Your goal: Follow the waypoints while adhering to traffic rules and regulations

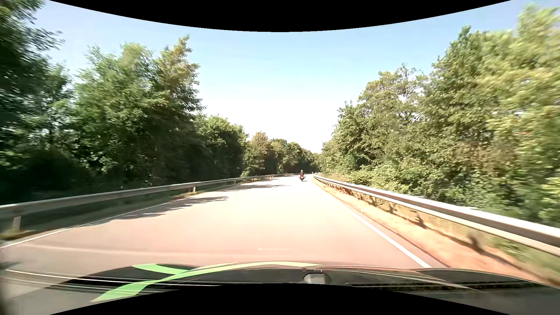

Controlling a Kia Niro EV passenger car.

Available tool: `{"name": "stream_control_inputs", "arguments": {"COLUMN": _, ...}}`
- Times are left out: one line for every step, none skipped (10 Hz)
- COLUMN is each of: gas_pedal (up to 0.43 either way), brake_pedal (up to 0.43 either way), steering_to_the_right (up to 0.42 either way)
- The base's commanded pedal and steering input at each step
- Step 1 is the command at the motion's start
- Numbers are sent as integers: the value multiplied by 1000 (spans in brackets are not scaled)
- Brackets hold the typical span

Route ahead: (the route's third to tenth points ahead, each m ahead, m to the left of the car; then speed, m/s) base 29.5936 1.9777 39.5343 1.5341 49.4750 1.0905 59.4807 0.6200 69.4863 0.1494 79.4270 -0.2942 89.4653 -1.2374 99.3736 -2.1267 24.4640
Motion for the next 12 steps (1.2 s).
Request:
{"name": "stream_control_inputs", "arguments": {"gas_pedal": 228, "brake_pedal": 0, "steering_to_the_right": 4}}
{"name": "stream_control_inputs", "arguments": {"gas_pedal": 240, "brake_pedal": 0, "steering_to_the_right": 4}}
{"name": "stream_control_inputs", "arguments": {"gas_pedal": 240, "brake_pedal": 0, "steering_to_the_right": 4}}
{"name": "stream_control_inputs", "arguments": {"gas_pedal": 240, "brake_pedal": 0, "steering_to_the_right": 4}}
{"name": "stream_control_inputs", "arguments": {"gas_pedal": 240, "brake_pedal": 0, "steering_to_the_right": 4}}
{"name": "stream_control_inputs", "arguments": {"gas_pedal": 220, "brake_pedal": 0, "steering_to_the_right": 4}}
{"name": "stream_control_inputs", "arguments": {"gas_pedal": 220, "brake_pedal": 0, "steering_to_the_right": 4}}
{"name": "stream_control_inputs", "arguments": {"gas_pedal": 220, "brake_pedal": 0, "steering_to_the_right": 4}}
{"name": "stream_control_inputs", "arguments": {"gas_pedal": 220, "brake_pedal": 0, "steering_to_the_right": 4}}
{"name": "stream_control_inputs", "arguments": {"gas_pedal": 220, "brake_pedal": 0, "steering_to_the_right": 3}}
{"name": "stream_control_inputs", "arguments": {"gas_pedal": 197, "brake_pedal": 0, "steering_to_the_right": 4}}
{"name": "stream_control_inputs", "arguments": {"gas_pedal": 177, "brake_pedal": 0, "steering_to_the_right": 4}}
